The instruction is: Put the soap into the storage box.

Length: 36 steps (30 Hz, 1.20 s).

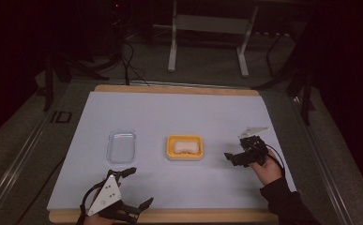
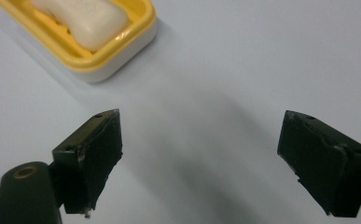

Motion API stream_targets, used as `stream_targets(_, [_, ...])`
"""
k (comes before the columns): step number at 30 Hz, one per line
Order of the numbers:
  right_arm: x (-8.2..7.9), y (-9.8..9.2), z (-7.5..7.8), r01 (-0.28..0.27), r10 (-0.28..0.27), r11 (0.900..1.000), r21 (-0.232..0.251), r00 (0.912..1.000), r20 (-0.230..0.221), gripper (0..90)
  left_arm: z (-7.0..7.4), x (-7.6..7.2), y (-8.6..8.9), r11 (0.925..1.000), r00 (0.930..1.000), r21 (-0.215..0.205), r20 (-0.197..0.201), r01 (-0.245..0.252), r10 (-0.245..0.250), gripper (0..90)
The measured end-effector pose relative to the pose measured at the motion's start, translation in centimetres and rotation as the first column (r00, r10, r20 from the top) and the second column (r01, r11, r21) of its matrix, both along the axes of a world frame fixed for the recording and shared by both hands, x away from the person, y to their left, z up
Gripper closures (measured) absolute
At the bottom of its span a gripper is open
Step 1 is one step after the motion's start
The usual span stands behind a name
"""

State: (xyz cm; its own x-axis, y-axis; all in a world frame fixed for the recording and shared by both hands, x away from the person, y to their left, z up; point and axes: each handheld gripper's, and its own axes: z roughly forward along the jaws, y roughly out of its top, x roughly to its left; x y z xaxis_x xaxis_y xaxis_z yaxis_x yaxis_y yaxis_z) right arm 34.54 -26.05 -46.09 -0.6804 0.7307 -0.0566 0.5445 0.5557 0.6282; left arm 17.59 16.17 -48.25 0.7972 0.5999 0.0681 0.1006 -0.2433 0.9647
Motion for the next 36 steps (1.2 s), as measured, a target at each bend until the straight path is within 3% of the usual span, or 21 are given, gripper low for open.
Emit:
stream_targets(17, [-2.6,-0.9,-1.4,0.022,-0.022,1.0,-0.004,0.9991,0.037,13.3,0.0,0.0,0.0,1.0,1.0,0.002,-0.001,0.004,-0.004,0.8])
stream_targets(24, [-4.0,-1.0,-1.5,0.02,-0.024,0.998,0.051,0.9968,0.077,12.9,0.0,-0.1,0.0,1.0,1.0,0.004,-0.001,0.008,-0.008,0.8])
stream_targets(36, [-4.3,-0.9,-1.5,0.023,-0.029,0.998,0.055,0.9932,0.113,12.8,0.1,-0.2,-0.1,0.9999,0.9999,0.002,-0.001,0.013,-0.013,0.8])
